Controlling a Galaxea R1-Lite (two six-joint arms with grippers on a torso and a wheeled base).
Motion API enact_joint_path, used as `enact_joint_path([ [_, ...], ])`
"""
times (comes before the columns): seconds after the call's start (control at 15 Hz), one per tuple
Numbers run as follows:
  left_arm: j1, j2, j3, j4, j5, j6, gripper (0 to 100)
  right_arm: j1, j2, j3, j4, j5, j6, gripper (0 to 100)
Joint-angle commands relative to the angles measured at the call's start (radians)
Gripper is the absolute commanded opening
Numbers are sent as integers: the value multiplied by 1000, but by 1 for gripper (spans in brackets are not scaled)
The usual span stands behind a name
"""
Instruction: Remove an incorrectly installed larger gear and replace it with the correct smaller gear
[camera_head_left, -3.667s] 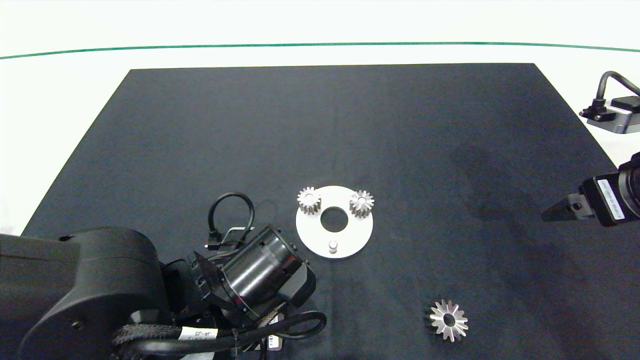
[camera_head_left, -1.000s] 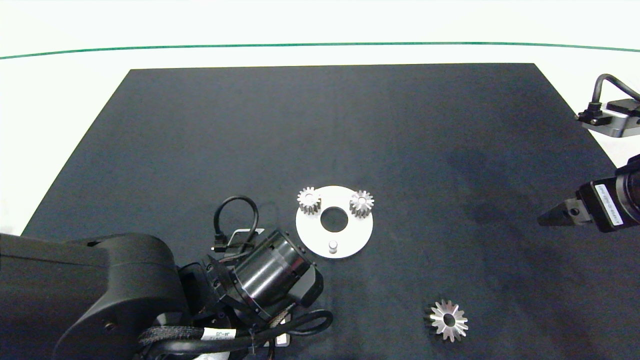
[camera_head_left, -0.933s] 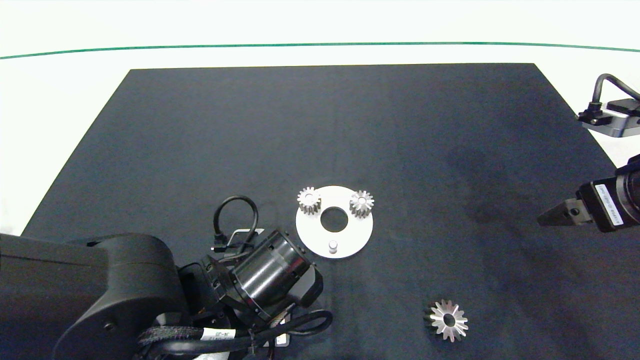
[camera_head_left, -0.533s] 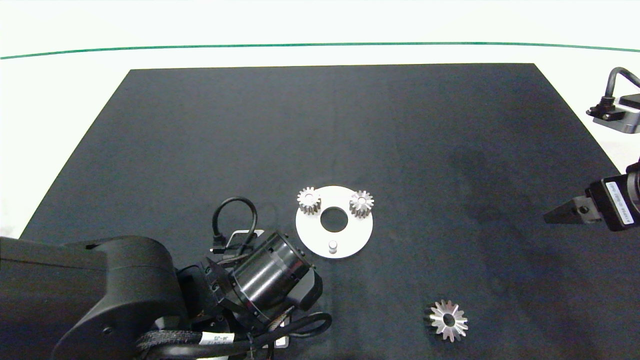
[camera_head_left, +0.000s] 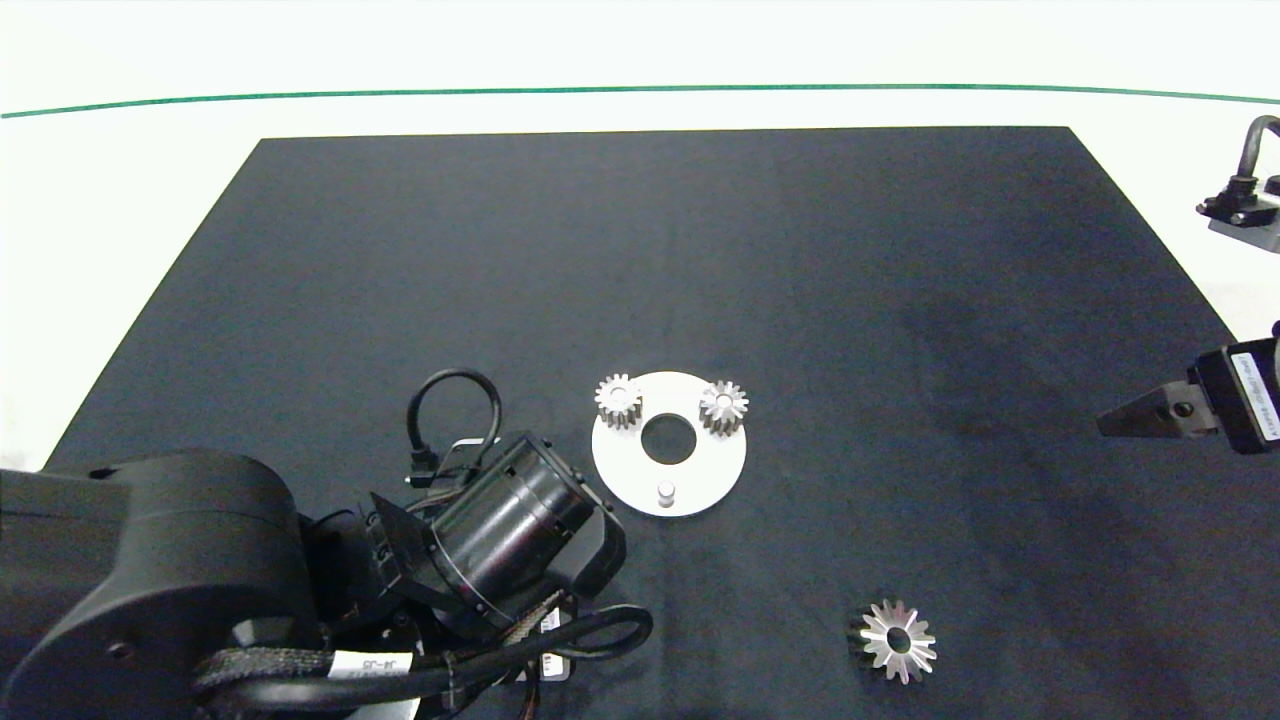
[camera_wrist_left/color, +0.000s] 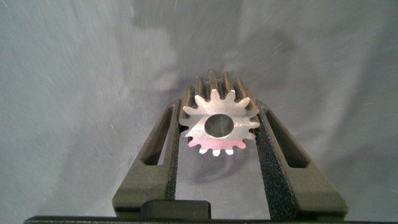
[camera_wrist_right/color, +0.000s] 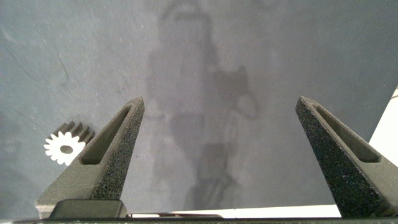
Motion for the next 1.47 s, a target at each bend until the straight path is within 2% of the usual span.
enact_joint_path([
  [0.07,7,-14,-87,18,3,51,0,-4,-24,0,-4,-6,0,100],
  [0.13,5,-5,-138,48,5,56,0,-13,-28,0,-4,-21,1,100],
  [0.33,7,38,-262,160,3,88,0,-50,-42,3,-24,-29,1,100],
  [0.4,5,38,-297,191,5,100,0,-58,-48,1,-26,-27,-2,100],
  [0.53,1,63,-385,242,5,100,0,-67,-62,-11,-26,-6,-5,100],
  [0.8,-18,138,-549,367,9,102,0,-96,-80,-15,-27,5,-7,100],
  [1.0,-53,181,-609,372,11,102,0,-124,-88,-20,-38,14,-28,100],
  [1.2,-69,245,-696,380,14,102,0,-125,-102,-22,-38,17,-33,100],
  [1.33,-78,288,-756,417,25,99,0,-147,-108,-38,-40,22,-36,100],
  [1.47,-92,310,-785,421,28,97,0,-174,-108,-40,-40,43,-65,100],
])
